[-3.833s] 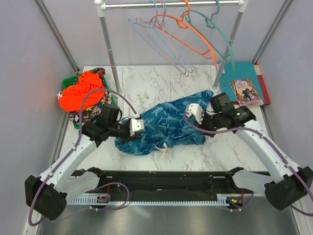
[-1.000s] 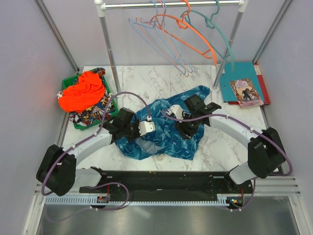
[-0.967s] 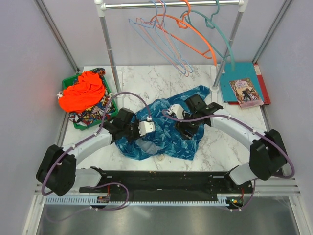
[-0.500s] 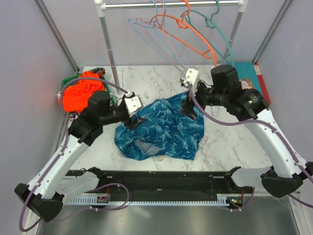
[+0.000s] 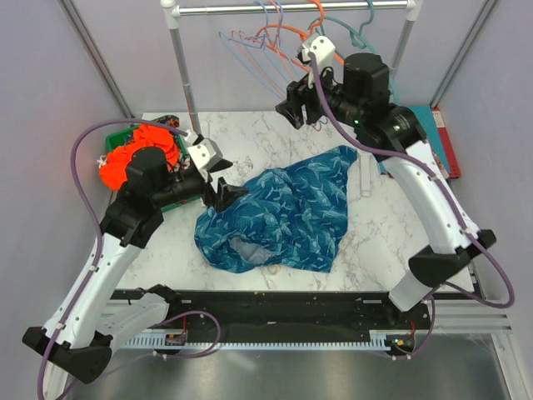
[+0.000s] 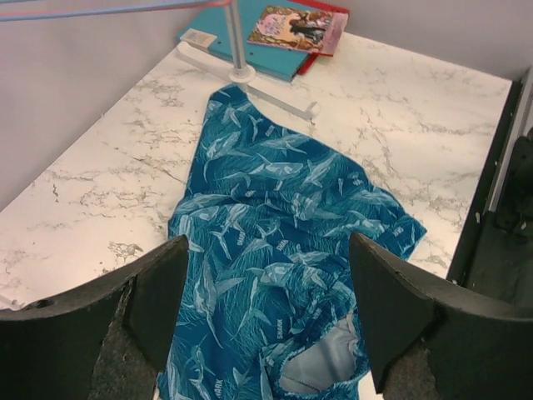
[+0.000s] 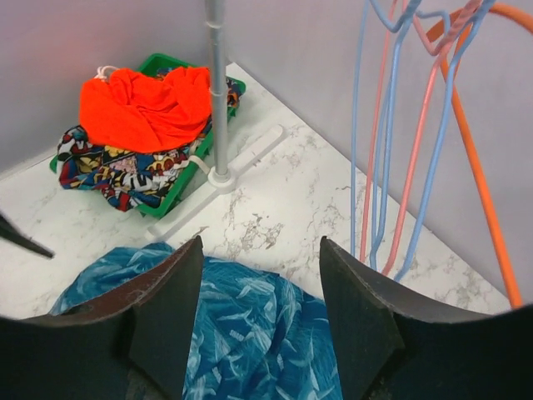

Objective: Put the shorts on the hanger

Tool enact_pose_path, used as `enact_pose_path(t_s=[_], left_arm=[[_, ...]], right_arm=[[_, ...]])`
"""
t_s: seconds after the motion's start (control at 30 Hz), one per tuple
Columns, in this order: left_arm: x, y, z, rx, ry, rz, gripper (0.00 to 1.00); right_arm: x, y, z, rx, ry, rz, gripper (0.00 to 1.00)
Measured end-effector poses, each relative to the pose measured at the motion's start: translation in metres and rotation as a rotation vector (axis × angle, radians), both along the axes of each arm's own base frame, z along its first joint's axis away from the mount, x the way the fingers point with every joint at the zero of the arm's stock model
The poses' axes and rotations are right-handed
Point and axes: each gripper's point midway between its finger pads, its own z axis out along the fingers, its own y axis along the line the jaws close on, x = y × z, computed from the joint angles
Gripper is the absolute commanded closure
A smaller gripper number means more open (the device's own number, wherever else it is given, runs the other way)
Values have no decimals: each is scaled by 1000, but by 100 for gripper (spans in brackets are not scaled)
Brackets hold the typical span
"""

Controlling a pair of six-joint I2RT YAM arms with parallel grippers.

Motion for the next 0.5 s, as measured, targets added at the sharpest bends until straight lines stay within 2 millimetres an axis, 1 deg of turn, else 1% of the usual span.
enact_pose_path(t_s=[0.1, 0.23, 0.3, 0.4, 0.5], left_arm=[[4, 5, 9, -43, 6, 28, 16], [1, 8, 20, -83, -3, 36, 16], [-2, 9, 24, -94, -8, 33, 16], [-7, 10, 29, -107, -18, 33, 16], [-10, 10, 33, -118, -32, 24, 16]], right_arm=[[32, 14, -21, -3, 48, -43, 38], [58, 24, -37, -5, 70, -88, 38], [66, 25, -38, -2, 68, -107, 38], [74, 25, -29, 16, 39, -132, 39], [78, 22, -17, 34, 7, -159, 38]])
